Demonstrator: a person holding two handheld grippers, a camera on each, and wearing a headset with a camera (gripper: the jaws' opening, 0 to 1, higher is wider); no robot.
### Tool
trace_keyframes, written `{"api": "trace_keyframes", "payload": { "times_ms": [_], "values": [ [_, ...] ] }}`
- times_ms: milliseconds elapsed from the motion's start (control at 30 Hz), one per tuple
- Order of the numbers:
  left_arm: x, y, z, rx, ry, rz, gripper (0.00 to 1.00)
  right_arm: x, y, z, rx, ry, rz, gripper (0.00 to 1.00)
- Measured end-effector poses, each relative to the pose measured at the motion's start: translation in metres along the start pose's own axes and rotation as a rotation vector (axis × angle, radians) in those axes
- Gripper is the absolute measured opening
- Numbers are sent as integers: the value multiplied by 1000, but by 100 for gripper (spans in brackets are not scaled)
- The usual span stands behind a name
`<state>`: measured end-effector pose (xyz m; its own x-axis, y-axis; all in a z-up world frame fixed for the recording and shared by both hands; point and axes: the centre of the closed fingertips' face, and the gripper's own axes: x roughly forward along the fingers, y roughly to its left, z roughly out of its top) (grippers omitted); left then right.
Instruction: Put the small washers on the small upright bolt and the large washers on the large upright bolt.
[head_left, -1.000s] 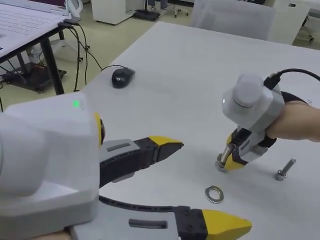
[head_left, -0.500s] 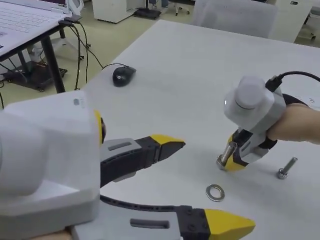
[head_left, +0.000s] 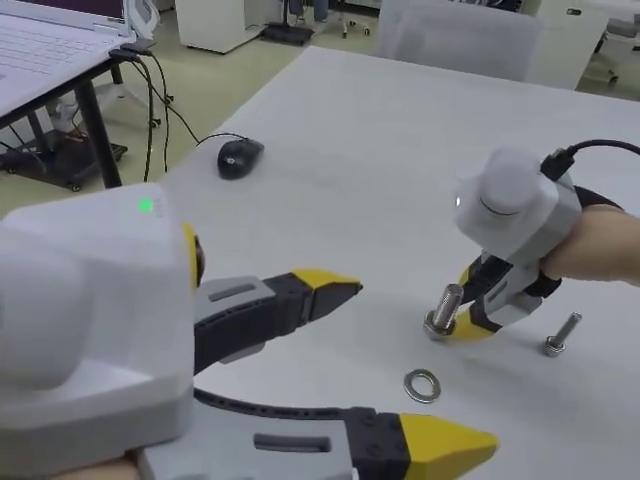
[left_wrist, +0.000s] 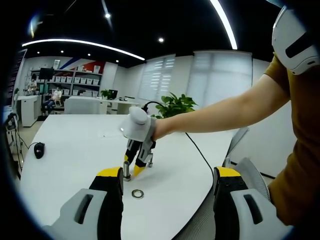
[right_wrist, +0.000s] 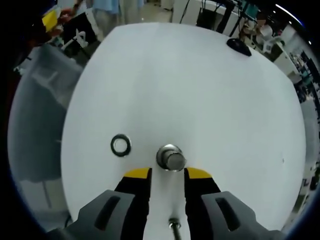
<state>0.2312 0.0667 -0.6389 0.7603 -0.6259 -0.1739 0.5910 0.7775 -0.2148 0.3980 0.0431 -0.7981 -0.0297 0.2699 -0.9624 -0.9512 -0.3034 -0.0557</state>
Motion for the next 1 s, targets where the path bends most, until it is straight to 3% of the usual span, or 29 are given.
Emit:
{"api": "trace_keyframes", "payload": {
  "times_ms": [433,767,1000],
  "values": [
    [-2,-9,3,20,1,4,73,-11,31,-16,23,-6,-3,27],
    [-5,-15,3,27,3,9,73,-5,52,-22,17,-4,23,27],
    [-8,-17,3,31,1,15,73,5,65,-17,-4,-7,49,28]
  ]
}}
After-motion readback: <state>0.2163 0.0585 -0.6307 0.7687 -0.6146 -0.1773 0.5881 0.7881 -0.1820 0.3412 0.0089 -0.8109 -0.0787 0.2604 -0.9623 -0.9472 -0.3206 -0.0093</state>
